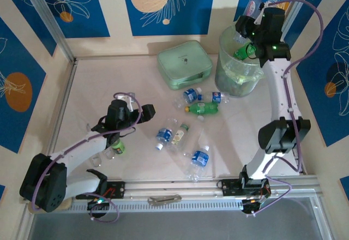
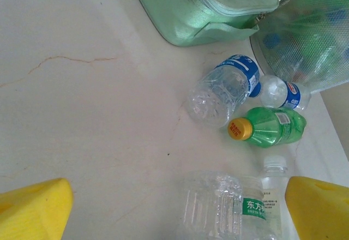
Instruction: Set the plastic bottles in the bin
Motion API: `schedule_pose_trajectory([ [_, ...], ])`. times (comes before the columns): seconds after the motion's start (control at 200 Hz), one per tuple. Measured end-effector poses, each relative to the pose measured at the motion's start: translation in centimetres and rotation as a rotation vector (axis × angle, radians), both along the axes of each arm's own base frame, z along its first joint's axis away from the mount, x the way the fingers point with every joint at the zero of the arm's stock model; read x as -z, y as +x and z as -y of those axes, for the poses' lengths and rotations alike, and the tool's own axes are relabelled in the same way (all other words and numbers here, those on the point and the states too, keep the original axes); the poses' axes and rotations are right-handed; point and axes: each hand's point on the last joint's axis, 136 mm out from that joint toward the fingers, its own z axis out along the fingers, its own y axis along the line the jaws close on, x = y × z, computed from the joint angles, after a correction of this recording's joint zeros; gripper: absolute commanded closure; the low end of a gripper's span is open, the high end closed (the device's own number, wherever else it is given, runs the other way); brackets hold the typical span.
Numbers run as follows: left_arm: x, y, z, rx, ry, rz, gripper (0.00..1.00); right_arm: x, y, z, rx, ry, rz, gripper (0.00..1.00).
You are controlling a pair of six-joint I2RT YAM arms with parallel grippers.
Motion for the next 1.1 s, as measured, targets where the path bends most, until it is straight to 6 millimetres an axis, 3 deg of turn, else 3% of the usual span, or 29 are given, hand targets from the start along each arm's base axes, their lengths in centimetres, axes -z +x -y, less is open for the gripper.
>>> schedule_pose_trajectory([
  [0.28,0.2,-0.1,-0.1,0.005,0.020,0.001,0.01,6.9,2.6,1.3,0.026,0.025,-0.178,0.48],
  [0.455,0.4,-0.1,-0.2,0.008,0.034,-0.004,0.01,9.0,2.7,1.3,0.017,0.060,-0.242,0.39],
  [0.62,0.2,0.2,0.0,0.008,0.034,-0.003,0.01,9.1,2.6,1.0,0.010,0.082,-0.250,0.23],
  [0.9,0.4,0.3,0.0,0.008,0.037,-0.009,0.01,6.9,2.1,1.0,0.009,0.081,-0.206,0.18],
  [1.1,0.4,0.3,0.0,0.008,0.036,-0.009,0.01,3.6,-1.3,-0.4,-0.024,0.058,-0.139,0.17],
])
